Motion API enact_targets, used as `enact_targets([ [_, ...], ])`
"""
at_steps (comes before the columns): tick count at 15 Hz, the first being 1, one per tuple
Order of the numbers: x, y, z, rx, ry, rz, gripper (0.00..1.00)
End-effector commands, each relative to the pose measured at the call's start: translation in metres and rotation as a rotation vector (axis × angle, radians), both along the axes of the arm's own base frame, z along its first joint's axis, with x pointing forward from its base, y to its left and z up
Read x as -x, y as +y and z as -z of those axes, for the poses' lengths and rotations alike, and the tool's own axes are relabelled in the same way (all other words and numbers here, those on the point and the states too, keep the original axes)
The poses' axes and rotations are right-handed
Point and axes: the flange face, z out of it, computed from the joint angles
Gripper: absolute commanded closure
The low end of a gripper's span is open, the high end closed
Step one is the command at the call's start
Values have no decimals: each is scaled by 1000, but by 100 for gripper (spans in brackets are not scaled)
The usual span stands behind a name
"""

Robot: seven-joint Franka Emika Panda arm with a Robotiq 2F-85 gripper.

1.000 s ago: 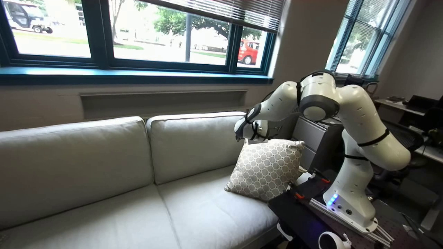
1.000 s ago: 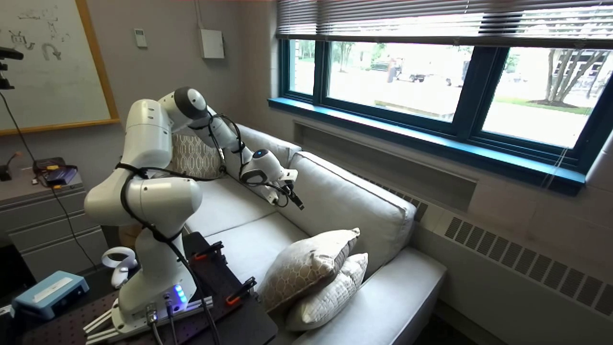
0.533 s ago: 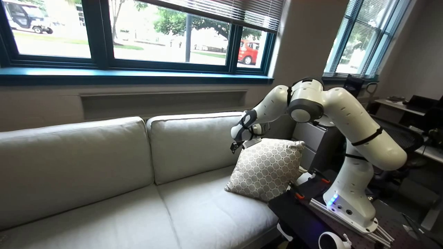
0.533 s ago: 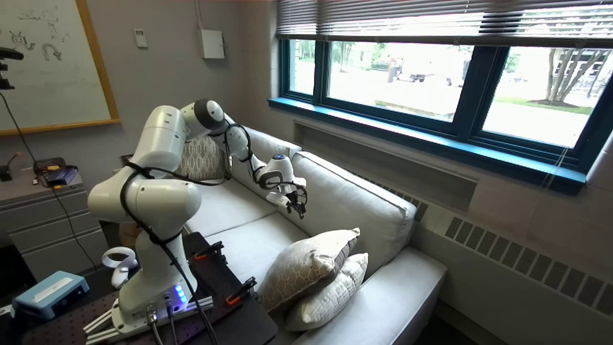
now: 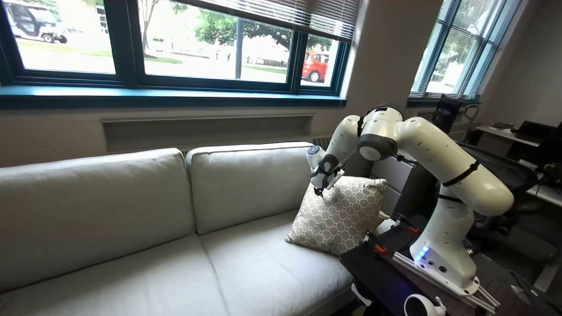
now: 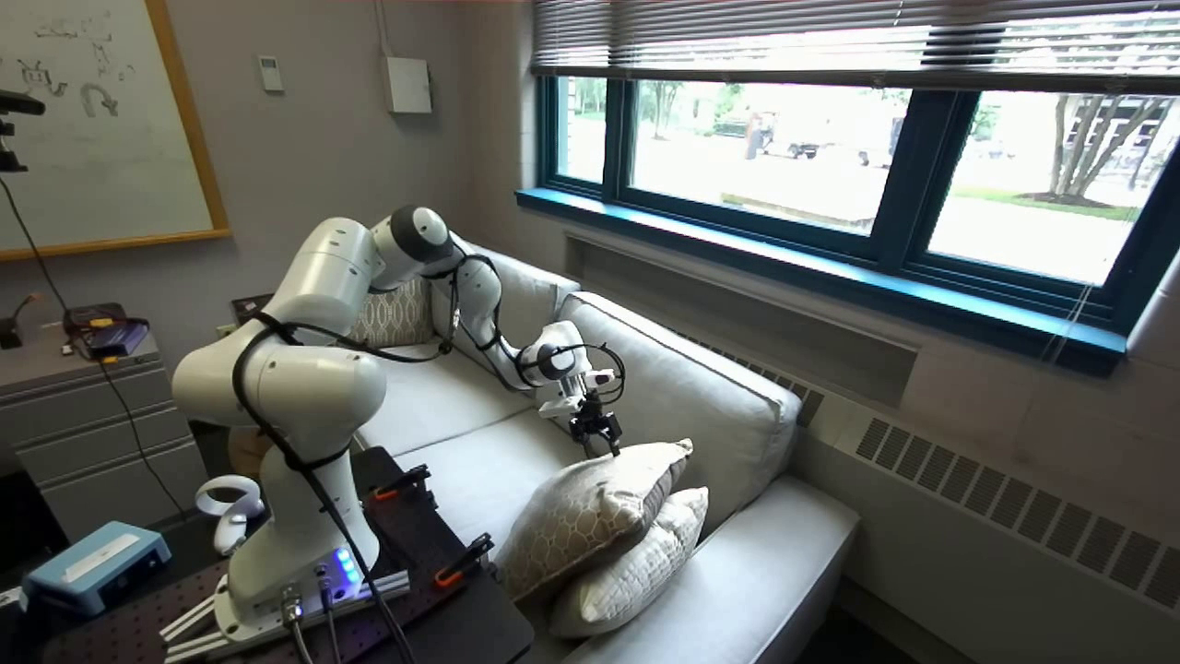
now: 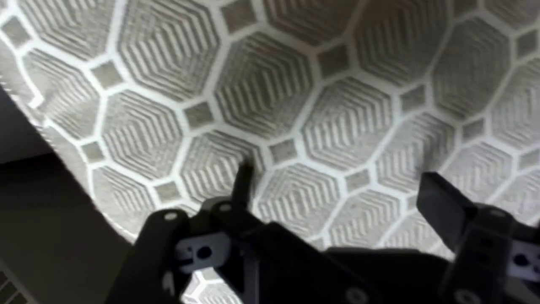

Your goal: Set the two pillows against the armrest

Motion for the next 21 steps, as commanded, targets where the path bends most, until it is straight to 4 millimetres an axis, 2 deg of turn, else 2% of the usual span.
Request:
enact_targets([
  [1, 4, -21, -11, 208, 45, 17, 0],
  [2, 1, -15, -4, 115, 29, 6, 0],
  [9, -1, -21, 4, 177, -19, 27, 0],
  [16, -2, -40, -15, 203, -115, 86, 0],
  [19, -5, -42, -23, 168, -77, -65, 0],
  [21, -12, -42, -20, 136, -59, -180, 0],
])
